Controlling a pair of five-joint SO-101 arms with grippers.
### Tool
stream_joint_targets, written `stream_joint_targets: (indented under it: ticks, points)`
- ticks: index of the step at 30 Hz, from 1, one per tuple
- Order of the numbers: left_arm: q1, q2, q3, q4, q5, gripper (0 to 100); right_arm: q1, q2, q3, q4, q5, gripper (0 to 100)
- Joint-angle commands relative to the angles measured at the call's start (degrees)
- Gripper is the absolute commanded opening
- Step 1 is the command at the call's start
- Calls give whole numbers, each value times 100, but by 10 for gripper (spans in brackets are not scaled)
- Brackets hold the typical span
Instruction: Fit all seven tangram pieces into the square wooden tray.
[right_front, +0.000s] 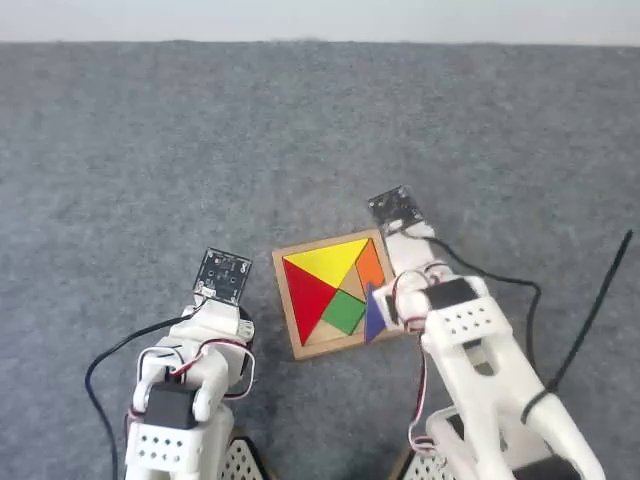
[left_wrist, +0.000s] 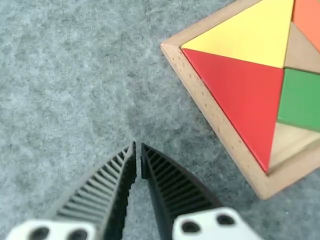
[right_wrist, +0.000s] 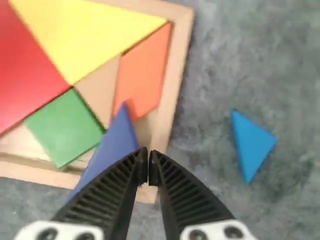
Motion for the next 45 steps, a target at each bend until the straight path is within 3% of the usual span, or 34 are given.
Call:
stream_joint_targets:
  ticks: [1, 5, 11, 24, 33, 38, 45]
  points:
    - [-18, -105, -57, 18, -18, 19, -426, -725, -18, -66, 141, 6]
    - [-18, -105, -57, 18, -18, 19, -1147, -760, -35, -40, 185, 6]
    - [-18, -105, -57, 18, -18, 19, -1235, 136, -316, -163, 185, 6]
    - [-18, -105, -57, 18, -18, 19, -1191, 1095, -651, -514, 308, 6]
    - [-18, -105, -57, 18, -18, 19, -593, 1015, -651, -752, 308, 6]
    - [-18, -105, -57, 18, -18, 19, -585, 4, -571, -523, 290, 6]
    - [-18, -105, -57, 18, -18, 19, -321, -2659, -211, 567, 202, 6]
